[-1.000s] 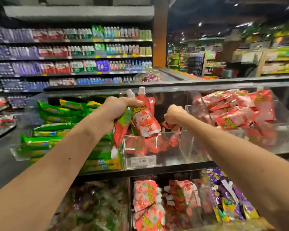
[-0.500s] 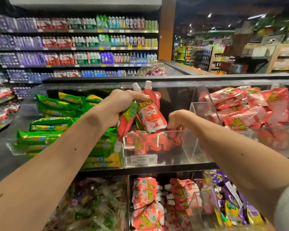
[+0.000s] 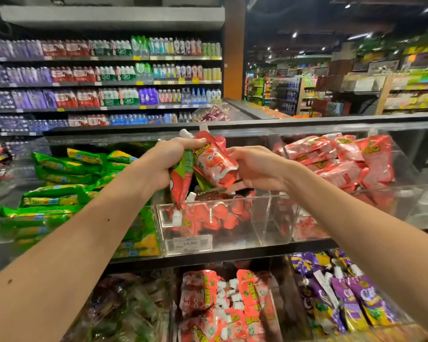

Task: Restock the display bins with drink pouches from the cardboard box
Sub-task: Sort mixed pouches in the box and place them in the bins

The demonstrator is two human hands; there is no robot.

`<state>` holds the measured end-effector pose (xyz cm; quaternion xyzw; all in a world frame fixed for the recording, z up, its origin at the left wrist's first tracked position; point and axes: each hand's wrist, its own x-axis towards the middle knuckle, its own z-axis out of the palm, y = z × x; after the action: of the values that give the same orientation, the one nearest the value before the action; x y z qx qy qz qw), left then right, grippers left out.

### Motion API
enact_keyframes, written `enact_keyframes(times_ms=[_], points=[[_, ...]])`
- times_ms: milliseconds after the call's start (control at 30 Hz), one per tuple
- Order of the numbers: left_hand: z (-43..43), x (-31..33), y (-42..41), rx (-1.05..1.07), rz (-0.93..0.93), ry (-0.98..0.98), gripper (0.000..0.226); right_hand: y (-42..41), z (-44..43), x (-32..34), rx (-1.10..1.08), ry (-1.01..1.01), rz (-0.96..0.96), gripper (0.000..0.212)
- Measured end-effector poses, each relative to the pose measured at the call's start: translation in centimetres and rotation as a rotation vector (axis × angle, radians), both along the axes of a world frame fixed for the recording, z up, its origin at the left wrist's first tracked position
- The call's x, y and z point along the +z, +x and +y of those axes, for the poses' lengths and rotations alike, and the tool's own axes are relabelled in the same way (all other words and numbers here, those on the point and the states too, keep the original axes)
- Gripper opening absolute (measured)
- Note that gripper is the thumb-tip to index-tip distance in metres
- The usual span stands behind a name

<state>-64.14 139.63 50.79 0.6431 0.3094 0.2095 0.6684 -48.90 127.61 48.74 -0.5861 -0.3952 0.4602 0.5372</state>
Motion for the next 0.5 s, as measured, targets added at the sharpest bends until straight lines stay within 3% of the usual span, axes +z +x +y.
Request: enact_keyframes(times_ms=[100,233,367,500], points=[[0.0,0.0,0.3,-0.003,0.006,0.014,0.029,-0.2,-0.6,-0.5,-0.005,0.002,-0.038,0.035],[1.0,0.6,0.3,0.012,-0.009,0.012,0.025,-0.1,-0.9,-1.2,-0.231,0.064,-0.160,0.017],[1.5,0.8,0.3,0.094,0.001,0.122,0.024,0.7,-1.9,-0.8,-0.356,0.120,-0.079,0.018],[1.1,-0.1,1.1,0.102,0.048,0.187,0.017,0.9,-2.6,-0.3,-0.313,0.168,-0.032,0.020]])
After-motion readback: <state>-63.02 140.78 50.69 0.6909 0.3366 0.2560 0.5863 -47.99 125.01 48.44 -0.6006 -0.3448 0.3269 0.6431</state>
